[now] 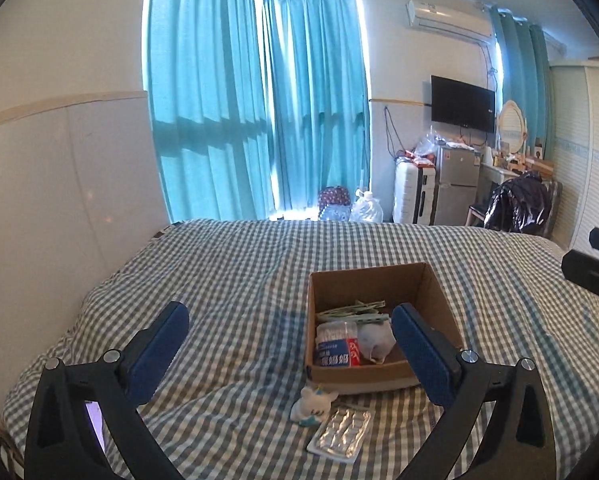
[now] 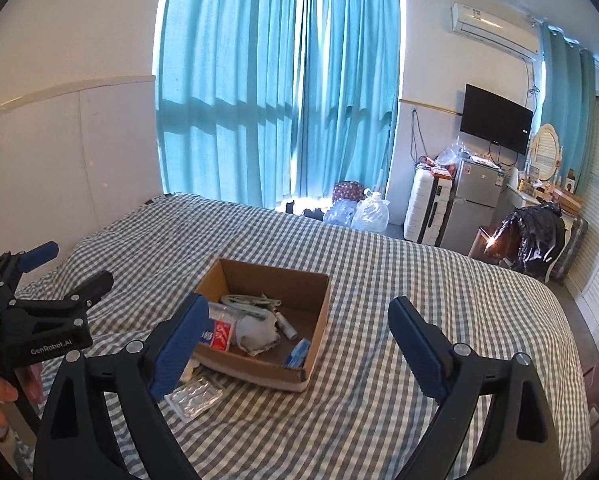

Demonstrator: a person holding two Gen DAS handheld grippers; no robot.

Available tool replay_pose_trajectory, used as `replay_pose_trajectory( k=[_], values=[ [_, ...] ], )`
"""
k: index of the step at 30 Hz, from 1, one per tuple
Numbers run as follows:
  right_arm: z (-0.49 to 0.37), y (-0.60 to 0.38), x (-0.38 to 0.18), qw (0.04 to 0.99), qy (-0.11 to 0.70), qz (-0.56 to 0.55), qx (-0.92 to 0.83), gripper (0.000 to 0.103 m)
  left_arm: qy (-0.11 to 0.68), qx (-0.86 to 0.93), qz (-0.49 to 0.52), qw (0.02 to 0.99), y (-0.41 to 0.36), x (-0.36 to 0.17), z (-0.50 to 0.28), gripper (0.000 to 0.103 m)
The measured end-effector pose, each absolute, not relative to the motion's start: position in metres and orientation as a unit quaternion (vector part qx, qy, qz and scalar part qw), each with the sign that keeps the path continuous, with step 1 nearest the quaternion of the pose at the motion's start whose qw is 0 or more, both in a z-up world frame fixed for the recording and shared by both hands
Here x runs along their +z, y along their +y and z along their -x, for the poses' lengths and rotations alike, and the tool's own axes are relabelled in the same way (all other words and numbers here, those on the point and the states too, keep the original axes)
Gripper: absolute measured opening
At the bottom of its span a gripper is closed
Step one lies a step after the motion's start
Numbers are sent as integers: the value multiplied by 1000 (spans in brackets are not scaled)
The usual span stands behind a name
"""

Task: Organize objects
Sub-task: 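Withdraw both tools from the box toward the bunny and foil pack, then grasp the white plush bunny with the left tool while the right tool grasps the foil pack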

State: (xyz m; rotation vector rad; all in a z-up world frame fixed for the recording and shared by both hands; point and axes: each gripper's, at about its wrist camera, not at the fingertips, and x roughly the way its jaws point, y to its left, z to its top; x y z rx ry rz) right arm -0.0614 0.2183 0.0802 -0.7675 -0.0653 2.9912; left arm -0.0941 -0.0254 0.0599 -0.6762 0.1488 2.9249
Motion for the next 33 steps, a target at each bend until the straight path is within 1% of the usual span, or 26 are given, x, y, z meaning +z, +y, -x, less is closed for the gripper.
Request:
replay_pose_trajectory(
  k=[4,8,15,20,24,30,33],
  values=[
    [45,209,68,27,-19,248,968,94,47,971,225,71,-35,53,79,103],
    [36,197,44,29,-21,255,966,95,48,966,245,71,-39,34,68,103],
    [44,182,-13,28,-23,285,958,97,55,956,278,70,-38,-20,64,103],
    [60,175,-57,18,-33,317,948,97,43,941,327,73,-42,-69,85,103],
    [79,173,-93,7,-22,349,937,97,52,936,343,67,-42,-94,102,103],
    [116,172,-127,2,-16,375,927,97,49,924,373,68,-37,-131,137,103],
    [130,176,-144,-1,-7,386,922,97,60,917,388,66,-28,-150,157,103]
  ],
)
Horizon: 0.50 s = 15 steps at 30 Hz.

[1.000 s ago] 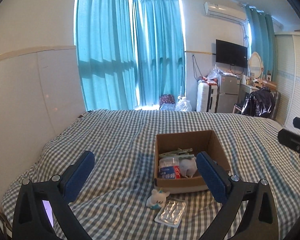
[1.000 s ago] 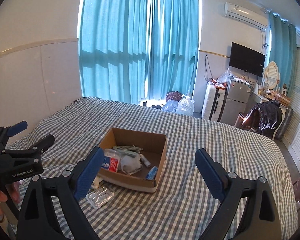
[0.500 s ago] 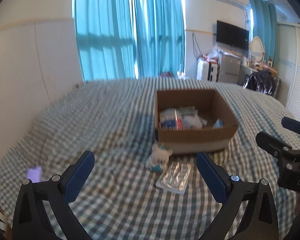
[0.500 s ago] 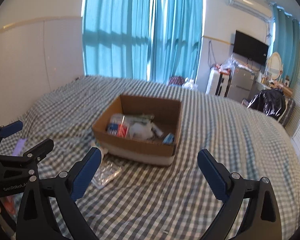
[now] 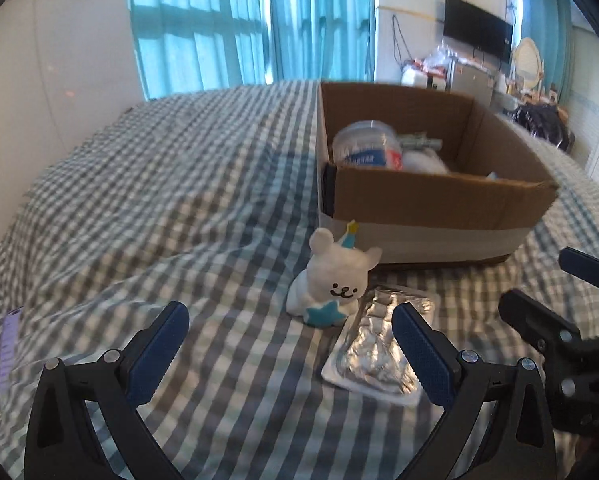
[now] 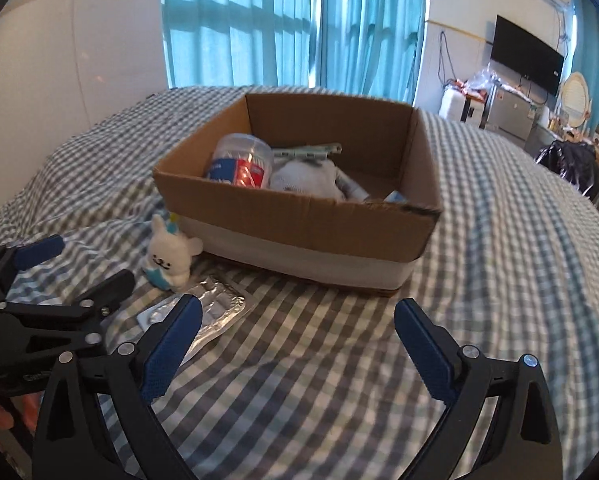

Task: Organize objects
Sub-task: 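Grasp the white plush bunny with the left tool while the right tool grasps the foil pack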

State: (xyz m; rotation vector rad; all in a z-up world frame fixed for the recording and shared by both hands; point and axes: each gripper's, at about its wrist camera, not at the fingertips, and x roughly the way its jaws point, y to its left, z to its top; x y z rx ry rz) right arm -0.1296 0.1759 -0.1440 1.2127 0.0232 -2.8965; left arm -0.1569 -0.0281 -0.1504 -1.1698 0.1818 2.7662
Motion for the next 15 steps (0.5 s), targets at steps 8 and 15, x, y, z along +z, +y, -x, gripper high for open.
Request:
replay_pose_trajectory(
  k=[8,15],
  values=[
    [144,196,-178,-8,-24,-417,-908,97,49,899,424,94,-9,-184,200,53],
    [134,197,-176,-16,-19,-419,-908,97,37,905,411,98,-19,-166,178,50]
  ],
)
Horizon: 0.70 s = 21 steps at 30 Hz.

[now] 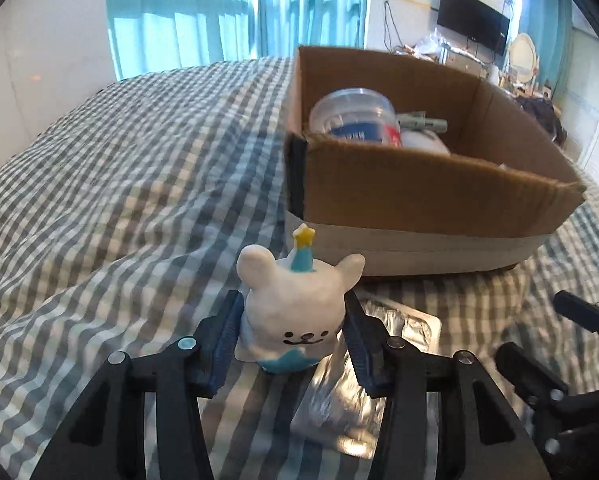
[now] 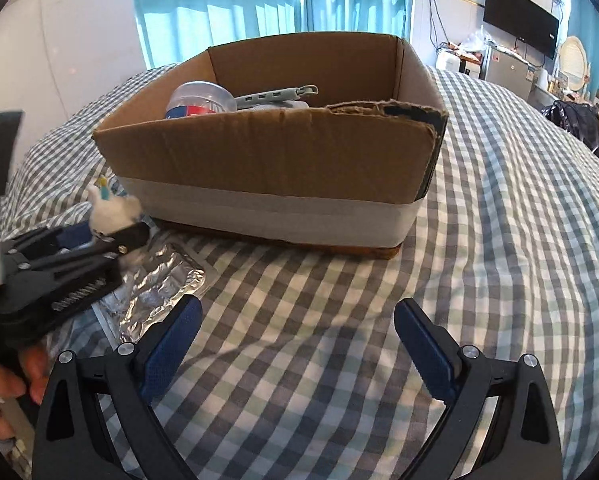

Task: Organize objects
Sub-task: 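Grasp the white plush bunny with the left tool while the right tool grasps the foil pack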

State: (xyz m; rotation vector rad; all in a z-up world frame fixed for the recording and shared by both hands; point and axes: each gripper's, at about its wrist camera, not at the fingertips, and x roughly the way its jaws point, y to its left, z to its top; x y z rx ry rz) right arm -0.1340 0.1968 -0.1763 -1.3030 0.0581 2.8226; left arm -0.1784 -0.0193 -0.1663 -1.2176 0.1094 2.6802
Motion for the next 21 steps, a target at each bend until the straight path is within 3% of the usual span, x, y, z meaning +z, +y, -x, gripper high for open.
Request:
replay_pose_trajectory(
  k=[11,16,21],
  values=[
    [131,154,-168,39,6,433,901,97,45,914,401,41,-64,-130,149,50],
    [155,134,-176,35,36,454,890,97,48,918,392,29,-78,-123,147,50],
    [177,103,-189,35,5,468,883,97,29,915,401,22,-93,-124,151,50]
  ],
)
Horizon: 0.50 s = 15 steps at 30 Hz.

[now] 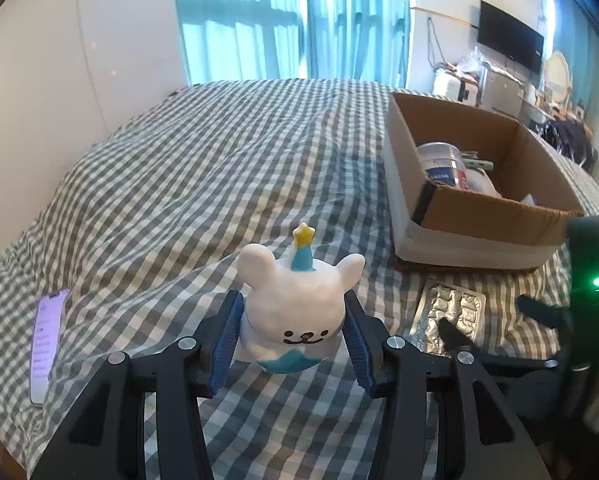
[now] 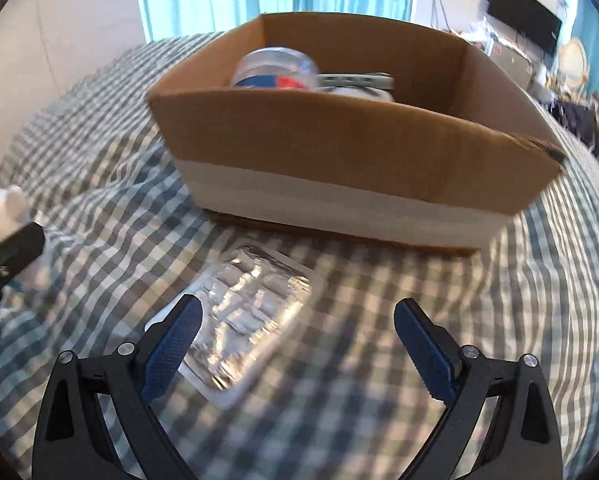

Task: Organize objects
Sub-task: 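Grasp the white plush bunny with the left tool while the right tool grasps the foil pack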

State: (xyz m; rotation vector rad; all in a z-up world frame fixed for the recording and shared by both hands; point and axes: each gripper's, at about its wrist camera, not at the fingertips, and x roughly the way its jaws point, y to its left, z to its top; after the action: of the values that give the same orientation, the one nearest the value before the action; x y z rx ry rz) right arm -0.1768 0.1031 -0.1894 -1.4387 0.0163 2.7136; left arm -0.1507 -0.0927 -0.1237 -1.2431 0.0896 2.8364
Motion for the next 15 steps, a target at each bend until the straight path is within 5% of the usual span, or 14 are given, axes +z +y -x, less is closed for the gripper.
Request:
replay_pose_trajectory(
  k=[9,15],
  values=[
    [202,77,-218,1,8,500,866,95,1,911,413,15,-105,-128,156,50],
    [188,83,-213,2,-8,493,870,68,-3,910,414,22,-103,-132,154,50]
  ],
)
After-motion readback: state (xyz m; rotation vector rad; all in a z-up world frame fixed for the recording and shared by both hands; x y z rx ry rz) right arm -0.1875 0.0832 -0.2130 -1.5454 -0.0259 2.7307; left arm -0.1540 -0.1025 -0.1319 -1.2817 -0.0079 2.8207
